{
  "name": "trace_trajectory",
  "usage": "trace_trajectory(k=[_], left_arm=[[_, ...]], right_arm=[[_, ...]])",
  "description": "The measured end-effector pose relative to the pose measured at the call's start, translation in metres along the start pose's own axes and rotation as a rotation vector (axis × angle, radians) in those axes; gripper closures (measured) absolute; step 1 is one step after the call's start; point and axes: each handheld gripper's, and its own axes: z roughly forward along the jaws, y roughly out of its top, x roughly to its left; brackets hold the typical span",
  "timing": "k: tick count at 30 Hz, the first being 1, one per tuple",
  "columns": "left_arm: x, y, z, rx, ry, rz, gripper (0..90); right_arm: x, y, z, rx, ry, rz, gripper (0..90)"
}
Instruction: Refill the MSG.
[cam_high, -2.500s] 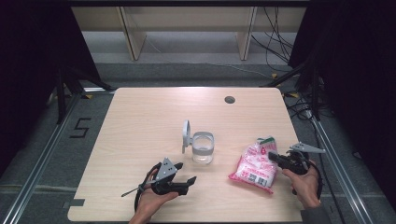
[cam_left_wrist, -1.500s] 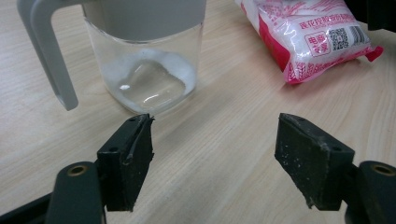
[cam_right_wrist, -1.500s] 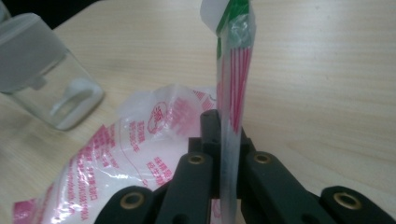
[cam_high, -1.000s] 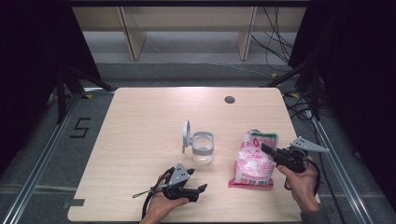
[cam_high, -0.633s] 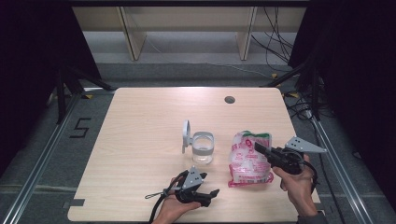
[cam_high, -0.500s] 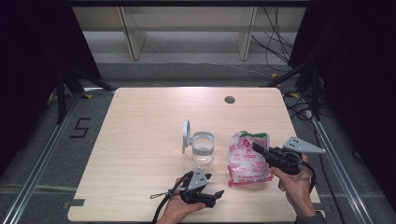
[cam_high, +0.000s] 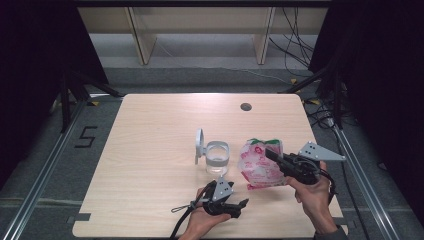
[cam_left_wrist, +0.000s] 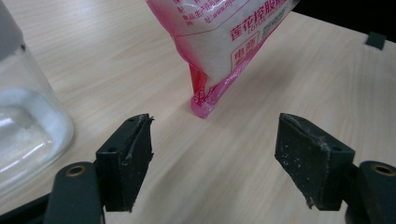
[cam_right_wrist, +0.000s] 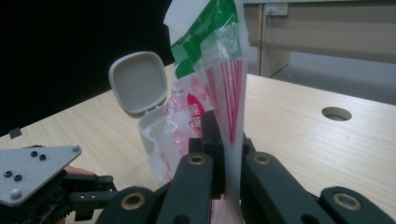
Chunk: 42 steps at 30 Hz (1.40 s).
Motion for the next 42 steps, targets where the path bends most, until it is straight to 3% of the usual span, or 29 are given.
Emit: trace_trajectory(k=[2,3,5,6,8,9,12,13,15,16,19,20,21,22,23,26,29,30,32,33,34,36,37,40,42], left_arm=[[-0.002,0.005,0.003,0.013,0.021,0.026,26.4],[-0.003,0.007,0.004,0.006,0.042,0.027,26.4],[-0.004,0.013,0.007,0.005,0.041,0.020,26.2],[-0.007,0.015,0.010,-0.020,0.052,0.012,26.4],[-0.008,0.021,0.013,-0.009,0.109,0.067,26.5],[-0.009,0.023,0.015,-0.021,0.128,0.070,27.0],[-0.010,0.028,0.020,-0.019,0.145,0.074,30.2],[-0.010,0.029,0.022,-0.023,0.171,0.094,31.4],[-0.012,0.030,0.026,-0.033,0.171,0.089,33.8],[-0.011,0.030,0.027,-0.024,0.181,0.103,36.6],[-0.011,0.031,0.029,-0.033,0.200,0.112,45.0],[-0.012,0.032,0.030,-0.036,0.207,0.101,46.4],[-0.012,0.033,0.030,-0.041,0.216,0.112,46.5],[-0.013,0.034,0.031,-0.043,0.212,0.111,47.4],[-0.014,0.035,0.031,-0.058,0.213,0.114,50.5],[-0.015,0.038,0.033,-0.075,0.210,0.098,56.1],[-0.015,0.040,0.035,-0.092,0.230,0.099,62.0],[-0.016,0.040,0.036,-0.087,0.244,0.115,61.4],[-0.017,0.042,0.039,-0.087,0.256,0.093,56.3],[-0.017,0.042,0.041,-0.092,0.259,0.075,52.6],[-0.017,0.042,0.042,-0.102,0.261,0.063,49.7],[-0.017,0.042,0.044,-0.111,0.280,0.066,49.4],[-0.018,0.042,0.044,-0.122,0.302,0.071,53.4],[-0.018,0.042,0.041,-0.158,0.312,0.065,65.7],[-0.018,0.040,0.041,-0.176,0.315,0.049,67.1]], right_arm=[[0.000,0.005,0.001,-0.011,0.005,0.008,90.0],[-0.001,0.008,0.001,-0.016,-0.008,-0.002,90.0],[-0.003,0.013,0.002,-0.020,-0.004,-0.022,90.0],[0.000,0.016,0.002,-0.019,0.003,-0.007,90.0],[0.000,0.022,0.001,-0.022,-0.005,-0.022,90.0],[0.001,0.024,0.002,-0.030,0.002,-0.019,90.0],[0.003,0.031,0.001,-0.049,0.014,-0.016,90.0],[0.003,0.033,0.000,-0.058,0.015,-0.030,90.0],[0.005,0.037,-0.001,-0.060,0.011,-0.029,90.0],[0.006,0.038,-0.001,-0.066,0.028,-0.012,90.0],[0.007,0.042,-0.001,-0.071,0.031,-0.041,90.0],[0.010,0.043,-0.002,-0.064,0.030,-0.014,90.0],[0.008,0.043,-0.001,-0.077,0.031,-0.046,90.0],[0.011,0.043,-0.001,-0.069,0.038,-0.029,90.0],[0.010,0.044,0.000,-0.076,0.040,-0.051,90.0],[0.013,0.046,0.001,-0.059,0.040,-0.020,90.0],[0.010,0.048,0.004,-0.061,0.039,-0.039,90.0],[0.011,0.049,0.004,-0.060,0.041,-0.020,90.0],[0.011,0.052,0.004,-0.070,0.048,-0.011,90.0],[0.010,0.055,0.004,-0.080,0.047,-0.031,90.0],[0.012,0.056,0.003,-0.075,0.034,-0.013,90.0],[0.012,0.059,0.003,-0.081,0.040,-0.022,90.0],[0.014,0.060,0.003,-0.073,0.038,-0.020,90.0],[0.017,0.063,0.006,-0.075,0.038,-0.047,90.0],[0.017,0.064,0.009,-0.080,0.052,-0.067,90.0]])
